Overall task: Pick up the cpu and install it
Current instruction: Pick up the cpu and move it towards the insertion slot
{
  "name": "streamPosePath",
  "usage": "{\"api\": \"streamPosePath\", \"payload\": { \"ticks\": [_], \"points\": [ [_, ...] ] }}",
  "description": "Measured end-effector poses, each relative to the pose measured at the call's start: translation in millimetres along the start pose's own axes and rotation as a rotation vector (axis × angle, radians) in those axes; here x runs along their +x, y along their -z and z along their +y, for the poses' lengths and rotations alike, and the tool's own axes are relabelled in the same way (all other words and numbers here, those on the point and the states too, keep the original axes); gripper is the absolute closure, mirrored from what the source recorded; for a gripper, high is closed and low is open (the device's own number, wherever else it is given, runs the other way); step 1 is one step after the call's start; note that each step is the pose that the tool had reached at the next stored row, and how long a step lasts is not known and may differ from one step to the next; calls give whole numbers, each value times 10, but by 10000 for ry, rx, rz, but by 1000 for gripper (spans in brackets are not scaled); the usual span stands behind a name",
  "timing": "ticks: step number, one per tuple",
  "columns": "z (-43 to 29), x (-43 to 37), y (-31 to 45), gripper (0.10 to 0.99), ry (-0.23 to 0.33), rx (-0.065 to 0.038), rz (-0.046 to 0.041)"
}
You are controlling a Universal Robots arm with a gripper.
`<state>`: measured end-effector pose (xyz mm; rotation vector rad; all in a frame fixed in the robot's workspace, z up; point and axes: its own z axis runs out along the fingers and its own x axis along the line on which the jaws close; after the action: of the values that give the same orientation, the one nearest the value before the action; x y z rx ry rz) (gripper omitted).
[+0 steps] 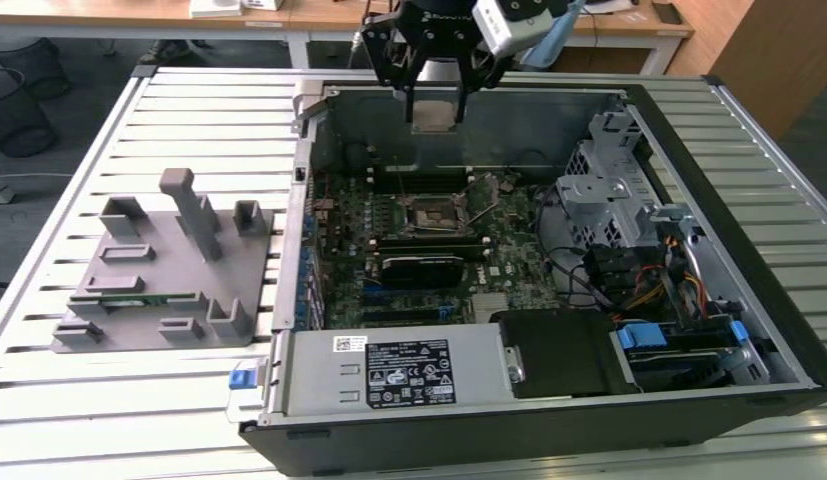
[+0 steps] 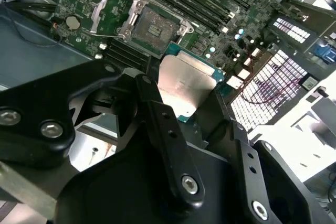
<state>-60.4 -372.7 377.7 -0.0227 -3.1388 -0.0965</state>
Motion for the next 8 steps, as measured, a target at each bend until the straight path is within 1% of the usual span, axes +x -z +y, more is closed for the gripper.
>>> {"api": "streamPosePath", "payload": {
  "ticks": [3,8],
  "points": [
    [24,-100,-4,549,2,-1,-1],
    [41,-253,-5,549,2,-1,0]
  ]
}}
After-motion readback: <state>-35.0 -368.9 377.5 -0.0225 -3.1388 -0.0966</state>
